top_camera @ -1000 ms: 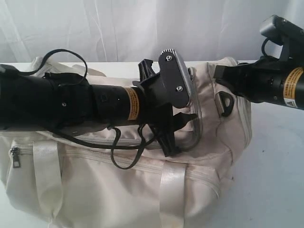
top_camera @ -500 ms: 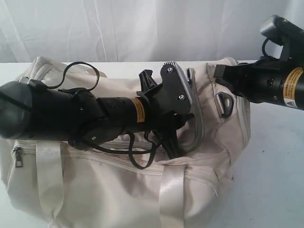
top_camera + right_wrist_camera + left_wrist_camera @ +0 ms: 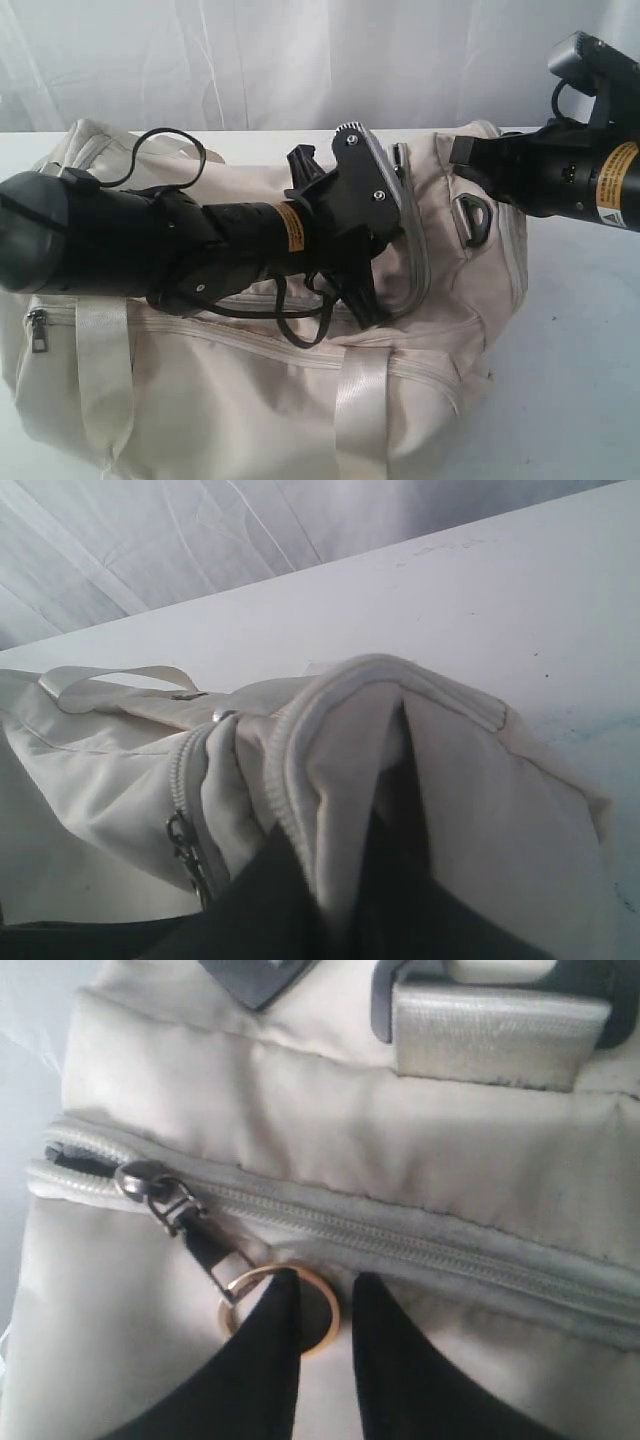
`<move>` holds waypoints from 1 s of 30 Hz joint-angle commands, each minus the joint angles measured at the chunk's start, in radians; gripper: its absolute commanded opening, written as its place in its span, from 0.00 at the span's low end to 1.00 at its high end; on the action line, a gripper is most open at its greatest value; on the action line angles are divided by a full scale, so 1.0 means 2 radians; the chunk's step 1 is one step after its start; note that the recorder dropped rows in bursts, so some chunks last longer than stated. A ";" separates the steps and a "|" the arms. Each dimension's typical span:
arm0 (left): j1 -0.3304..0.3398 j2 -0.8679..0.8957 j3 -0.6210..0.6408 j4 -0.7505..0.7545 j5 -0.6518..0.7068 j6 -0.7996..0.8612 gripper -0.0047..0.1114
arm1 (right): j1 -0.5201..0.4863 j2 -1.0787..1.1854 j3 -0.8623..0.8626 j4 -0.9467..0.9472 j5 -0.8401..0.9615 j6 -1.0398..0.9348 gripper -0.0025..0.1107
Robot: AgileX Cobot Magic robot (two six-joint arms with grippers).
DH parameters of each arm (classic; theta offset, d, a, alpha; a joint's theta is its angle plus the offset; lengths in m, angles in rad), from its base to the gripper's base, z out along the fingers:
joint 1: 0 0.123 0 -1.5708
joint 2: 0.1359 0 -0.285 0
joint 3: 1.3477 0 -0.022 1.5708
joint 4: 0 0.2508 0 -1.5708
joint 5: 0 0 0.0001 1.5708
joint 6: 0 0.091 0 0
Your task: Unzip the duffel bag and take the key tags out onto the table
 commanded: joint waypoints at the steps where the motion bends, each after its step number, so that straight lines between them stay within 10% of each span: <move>1: -0.001 0.001 -0.003 -0.015 0.003 0.004 0.17 | -0.004 -0.009 -0.008 0.007 -0.022 0.001 0.02; 30: -0.002 -0.070 -0.003 0.026 0.135 -0.086 0.04 | -0.004 -0.009 -0.008 0.008 0.008 0.001 0.02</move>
